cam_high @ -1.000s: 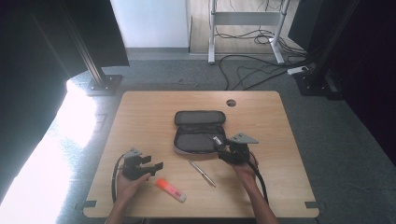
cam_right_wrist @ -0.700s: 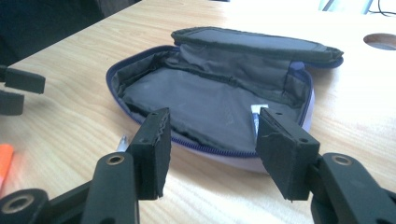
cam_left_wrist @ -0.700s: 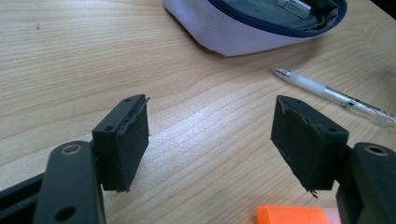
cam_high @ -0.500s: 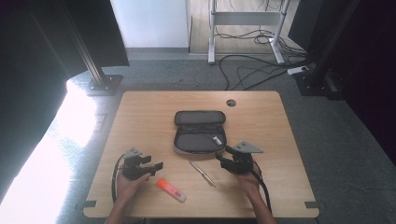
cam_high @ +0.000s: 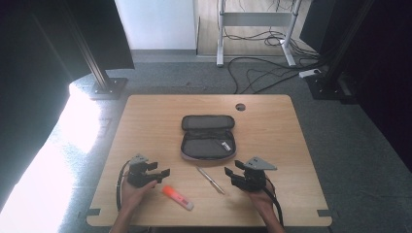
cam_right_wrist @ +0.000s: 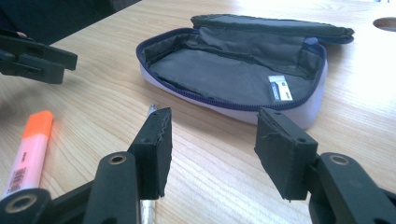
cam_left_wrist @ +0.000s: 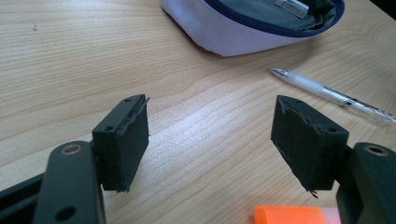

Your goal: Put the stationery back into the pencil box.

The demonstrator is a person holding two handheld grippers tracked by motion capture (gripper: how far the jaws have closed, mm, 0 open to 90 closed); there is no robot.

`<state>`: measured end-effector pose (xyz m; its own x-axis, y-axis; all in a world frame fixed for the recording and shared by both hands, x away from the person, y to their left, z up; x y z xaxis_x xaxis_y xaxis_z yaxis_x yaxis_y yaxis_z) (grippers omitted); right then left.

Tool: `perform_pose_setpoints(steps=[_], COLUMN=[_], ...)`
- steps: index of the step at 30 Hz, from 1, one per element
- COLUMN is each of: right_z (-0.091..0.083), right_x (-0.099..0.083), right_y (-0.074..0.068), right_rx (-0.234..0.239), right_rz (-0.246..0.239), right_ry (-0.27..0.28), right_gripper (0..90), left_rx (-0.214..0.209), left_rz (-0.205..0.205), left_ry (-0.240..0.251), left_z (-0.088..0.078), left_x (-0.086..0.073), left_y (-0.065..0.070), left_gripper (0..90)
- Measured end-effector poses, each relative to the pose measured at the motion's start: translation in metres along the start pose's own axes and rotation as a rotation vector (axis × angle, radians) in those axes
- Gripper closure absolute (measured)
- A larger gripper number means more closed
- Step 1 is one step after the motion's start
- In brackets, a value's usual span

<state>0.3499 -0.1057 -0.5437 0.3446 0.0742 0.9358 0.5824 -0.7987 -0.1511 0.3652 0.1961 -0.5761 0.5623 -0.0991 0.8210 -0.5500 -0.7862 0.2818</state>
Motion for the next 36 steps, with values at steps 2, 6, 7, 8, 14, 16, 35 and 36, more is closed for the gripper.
perform_pose_setpoints(steps=[2, 6, 7, 8, 14, 16, 35, 36], right_z=[-0.002, -0.002, -0.002, -0.002, 0.003, 0.005, 0.033, 0.035], right_x=[-0.002, -0.003, -0.003, -0.003, -0.008, -0.011, -0.032, -0.033], right_y=[-0.002, -0.007, -0.009, -0.010, -0.021, -0.025, -0.045, -0.045], right_rx=[-0.001, 0.013, 0.018, 0.023, 0.054, 0.064, 0.107, 0.106], right_rz=[0.006, -0.005, -0.004, -0.007, -0.008, -0.015, -0.027, -0.028], right_ry=[0.000, -0.002, -0.003, -0.005, -0.024, -0.033, -0.133, -0.139], right_gripper=[45.5, 45.5, 45.5, 45.5, 46.8, 47.1, 52.6, 53.0], left_rx=[-0.001, 0.002, 0.002, 0.003, 0.003, 0.004, 0.005, 0.005], left_rz=[0.003, 0.003, 0.003, 0.003, 0.003, 0.002, -0.002, -0.001], left_ry=[0.004, 0.005, 0.002, 0.001, 0.002, 0.004, 0.008, 0.008], left_z=[-0.001, -0.001, 0.000, 0.000, -0.001, -0.001, -0.002, -0.002], left_x=[0.001, 0.001, 0.000, 0.000, 0.000, 0.001, 0.001, 0.001], left_y=[0.001, 0.000, 0.000, -0.001, -0.001, -0.001, -0.003, -0.003], left_gripper=[28.2, 28.2, 28.2, 28.2, 28.2, 28.2, 28.3, 28.3])
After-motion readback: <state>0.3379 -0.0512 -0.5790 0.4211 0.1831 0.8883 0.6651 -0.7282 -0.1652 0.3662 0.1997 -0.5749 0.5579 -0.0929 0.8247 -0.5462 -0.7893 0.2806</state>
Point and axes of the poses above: each handheld gripper's, and its own axes: z roughly forward along the jaws, x roughly out of its top, y roughly to its right, the point moved 8 cm from there along z, roughly forward along the jaws, and after that the axes turned 8 degrees about y, right-handed, at the moved point
